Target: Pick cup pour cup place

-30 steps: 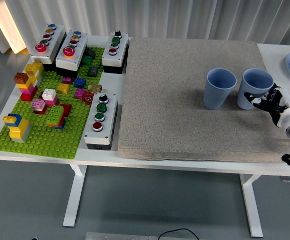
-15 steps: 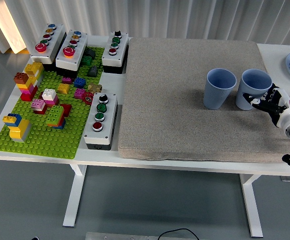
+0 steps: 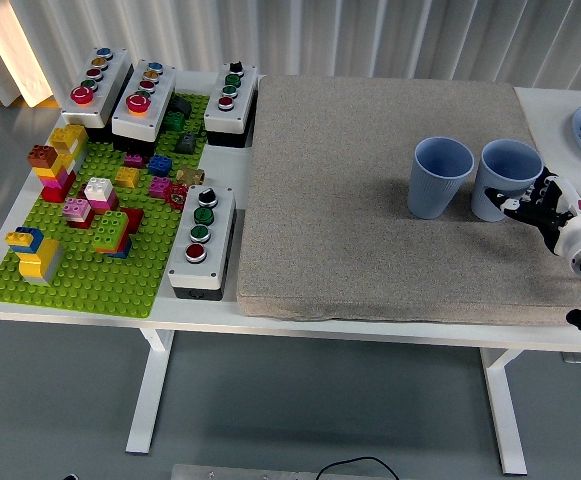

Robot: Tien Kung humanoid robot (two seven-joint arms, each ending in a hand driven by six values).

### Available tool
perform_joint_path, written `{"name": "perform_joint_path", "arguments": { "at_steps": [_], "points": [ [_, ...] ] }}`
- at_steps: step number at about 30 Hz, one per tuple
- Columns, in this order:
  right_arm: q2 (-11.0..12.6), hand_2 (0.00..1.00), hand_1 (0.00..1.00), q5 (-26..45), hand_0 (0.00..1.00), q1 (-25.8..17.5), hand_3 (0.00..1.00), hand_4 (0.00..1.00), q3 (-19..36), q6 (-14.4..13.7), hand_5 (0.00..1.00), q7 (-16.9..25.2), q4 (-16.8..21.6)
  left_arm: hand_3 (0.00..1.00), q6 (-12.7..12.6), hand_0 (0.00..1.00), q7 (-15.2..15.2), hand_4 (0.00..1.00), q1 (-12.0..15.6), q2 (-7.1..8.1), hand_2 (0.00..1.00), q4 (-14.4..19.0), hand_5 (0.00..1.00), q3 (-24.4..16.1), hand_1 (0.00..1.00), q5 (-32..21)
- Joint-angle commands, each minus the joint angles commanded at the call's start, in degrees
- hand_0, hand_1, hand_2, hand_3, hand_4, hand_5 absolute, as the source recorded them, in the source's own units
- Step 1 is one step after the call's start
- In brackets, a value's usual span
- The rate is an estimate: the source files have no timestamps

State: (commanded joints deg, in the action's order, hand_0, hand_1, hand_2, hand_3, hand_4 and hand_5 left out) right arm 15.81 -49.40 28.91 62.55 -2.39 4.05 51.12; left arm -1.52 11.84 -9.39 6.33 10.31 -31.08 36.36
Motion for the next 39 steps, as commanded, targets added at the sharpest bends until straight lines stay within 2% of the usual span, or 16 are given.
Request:
{"name": "perform_joint_path", "arguments": {
  "at_steps": [5,6,12,39],
  "points": [
    [-0.1,0.837,0.832,-1.6,0.901,-0.1,0.906,0.73,0.1,0.6,0.002,-0.6,0.0,0.658,0.0,0.749,0.0,0.548,0.2,0.03,0.836,0.0,0.939,0.0,0.778,0.1],
    [-0.1,0.87,0.835,-1.9,0.906,-0.2,0.943,0.764,0.1,0.8,0.002,-0.7,0.0,0.659,0.0,0.749,0.0,0.549,0.3,0.04,0.835,0.0,0.941,0.0,0.778,0.1],
    [-0.1,0.873,0.84,-2.9,0.908,-0.2,0.95,0.788,0.1,1.0,0.002,-1.2,0.1,0.658,0.0,0.749,0.0,0.551,0.3,0.07,0.834,0.0,0.943,0.0,0.778,0.1],
    [0.4,0.915,0.854,-3.8,0.919,-0.5,0.955,0.805,0.6,1.9,0.002,-2.4,0.9,0.656,-0.1,0.749,0.0,0.554,0.2,0.09,0.833,0.0,0.945,-0.4,0.778,0.3]
  ]
}}
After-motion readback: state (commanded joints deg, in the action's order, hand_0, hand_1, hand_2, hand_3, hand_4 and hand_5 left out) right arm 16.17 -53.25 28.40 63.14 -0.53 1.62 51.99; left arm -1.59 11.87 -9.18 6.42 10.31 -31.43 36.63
